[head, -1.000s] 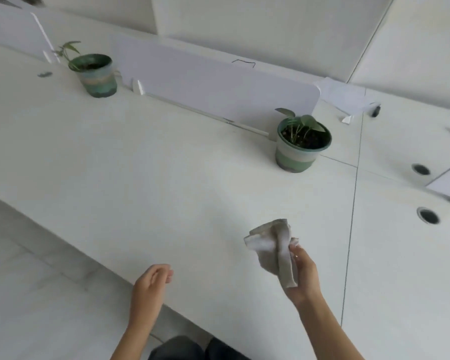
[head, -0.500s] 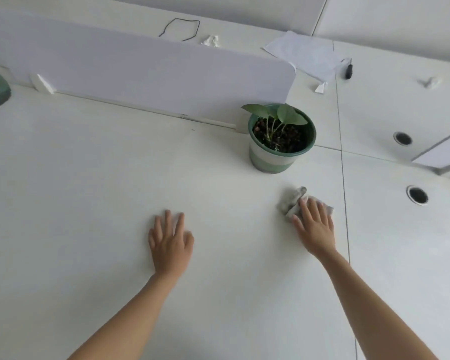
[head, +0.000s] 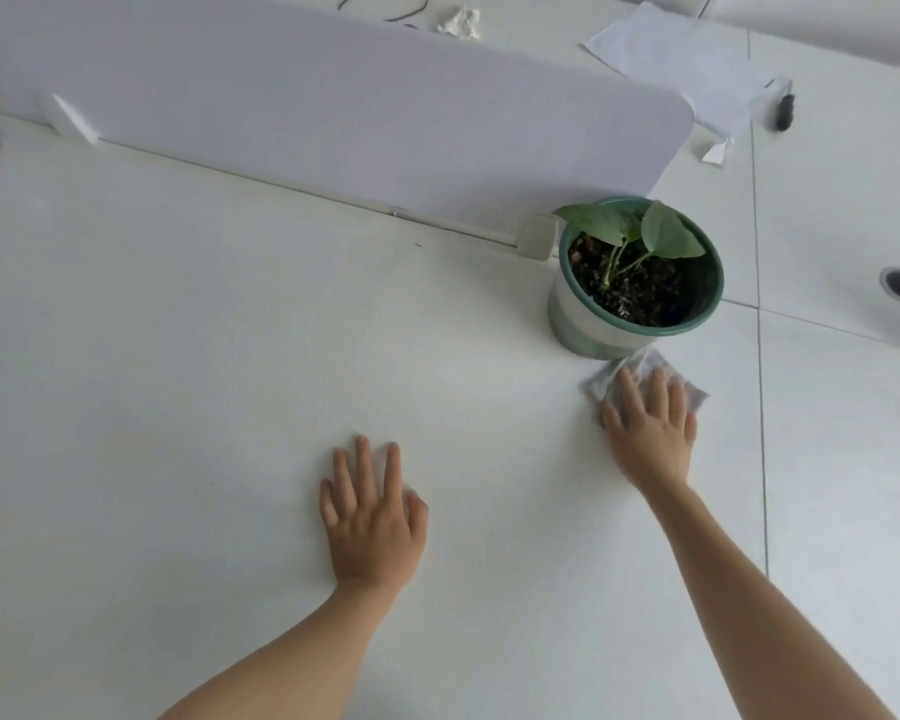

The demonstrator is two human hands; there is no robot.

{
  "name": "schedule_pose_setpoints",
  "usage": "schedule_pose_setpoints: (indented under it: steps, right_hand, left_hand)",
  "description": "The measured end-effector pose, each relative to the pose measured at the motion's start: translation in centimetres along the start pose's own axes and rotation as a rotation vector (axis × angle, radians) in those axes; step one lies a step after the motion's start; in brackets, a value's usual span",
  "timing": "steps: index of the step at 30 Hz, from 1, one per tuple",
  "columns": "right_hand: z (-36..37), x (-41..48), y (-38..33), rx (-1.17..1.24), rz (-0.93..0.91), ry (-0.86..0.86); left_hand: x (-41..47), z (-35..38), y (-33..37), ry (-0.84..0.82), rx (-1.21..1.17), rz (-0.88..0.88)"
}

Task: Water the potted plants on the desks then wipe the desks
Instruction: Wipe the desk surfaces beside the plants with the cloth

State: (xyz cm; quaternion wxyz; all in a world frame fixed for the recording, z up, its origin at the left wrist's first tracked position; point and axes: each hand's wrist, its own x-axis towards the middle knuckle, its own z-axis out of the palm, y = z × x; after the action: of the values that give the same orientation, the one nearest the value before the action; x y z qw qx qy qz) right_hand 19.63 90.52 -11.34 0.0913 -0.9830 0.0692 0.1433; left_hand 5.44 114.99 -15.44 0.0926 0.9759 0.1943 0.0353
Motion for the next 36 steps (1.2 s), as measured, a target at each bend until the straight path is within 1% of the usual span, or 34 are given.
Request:
schedule_pose_setpoints:
  steps: [2, 3, 5, 7, 8, 9, 10, 12, 13, 15, 17, 19, 20, 21, 23, 25, 27, 29, 30, 31, 34, 36]
  right_hand:
    - [2.4, -4.4, -2.7, -0.055, -0.268, 0.04]
    - [3.5, -5.8, -4.1, -0.085, -0.395, 0.01]
    - [4.0, -5.9, -7.2, -0.146, -0.541, -0.068]
    - [2.9, -3.2, -10.2, -0.188, -0.616, -0.06]
    - [2.3, -1.5, -11.3, -0.201, -0.609, -0.089]
    - [1.8, 0.1, -12.3, -0.17, -0.556, -0.144]
    - [1.5, 1.5, -13.1, -0.136, -0.486, -0.158]
    - [1.5, 2.2, -14.1, -0.091, -0.381, -0.15]
    - [1.8, 1.5, -14.4, -0.078, -0.369, -0.143]
    - [2.7, -1.1, -14.0, -0.042, -0.412, -0.134]
    - [4.0, -4.2, -12.1, -0.07, -0.508, -0.087]
    - [4.5, -6.5, -9.1, -0.123, -0.509, -0.047]
    - [4.5, -6.8, -7.0, -0.137, -0.455, -0.023]
    - [4.1, -6.9, -4.7, -0.106, -0.359, -0.007]
    - [2.8, -6.8, 0.5, 0.003, -0.076, 0.016]
    - [1.2, -7.0, 4.2, 0.083, 0.21, 0.086]
    - [1.2, -7.5, 4.7, 0.155, 0.382, 0.153]
    - [2.1, -8.1, 2.3, 0.231, 0.518, 0.158]
    - [2.7, -8.6, 0.3, 0.257, 0.516, 0.144]
    - [3.4, -9.3, -1.9, 0.264, 0.45, 0.127]
    - [5.8, -12.7, -7.3, 0.132, 0.1, 0.159]
    - [6.8, -14.6, -8.8, 0.058, -0.039, 0.144]
  left_hand:
    - [0.0, 0.0, 0.1, 0.007, 0.011, -0.001]
    - [0.0, 0.1, 0.1, 0.011, 0.015, -0.003]
    - [0.0, 0.1, 0.2, 0.014, 0.02, -0.009]
    - [0.1, 0.1, 0.2, 0.018, 0.023, -0.009]
    - [0.1, 0.1, 0.2, 0.022, 0.025, -0.009]
    - [0.1, 0.1, 0.1, 0.023, 0.027, -0.006]
    - [0.1, 0.1, 0.2, 0.023, 0.028, -0.004]
    - [0.1, 0.1, 0.2, 0.024, 0.028, -0.003]
    - [0.1, 0.1, 0.2, 0.026, 0.026, -0.003]
    - [0.1, 0.1, 0.2, 0.023, 0.019, -0.006]
    - [0.1, -0.1, 0.2, 0.001, 0.015, -0.012]
    - [0.1, -0.2, 0.2, -0.025, 0.005, -0.016]
    - [0.2, -0.2, 0.2, -0.03, 0.005, -0.015]
    - [0.2, -0.3, 0.2, -0.032, 0.01, -0.011]
    - [0.2, -0.4, 0.3, -0.043, 0.011, -0.002]
    - [0.2, -0.5, 0.4, -0.054, -0.004, 0.001]
    - [0.3, -0.6, 0.5, -0.076, -0.017, -0.003]
    - [0.3, -0.7, 0.6, -0.104, -0.031, -0.007]
    - [0.3, -0.8, 0.7, -0.133, -0.034, -0.007]
    - [0.3, -1.0, 0.8, -0.172, -0.034, -0.009]
    - [0.4, -1.4, 1.0, -0.225, -0.072, -0.02]
    - [0.3, -1.7, 1.1, -0.244, -0.109, -0.019]
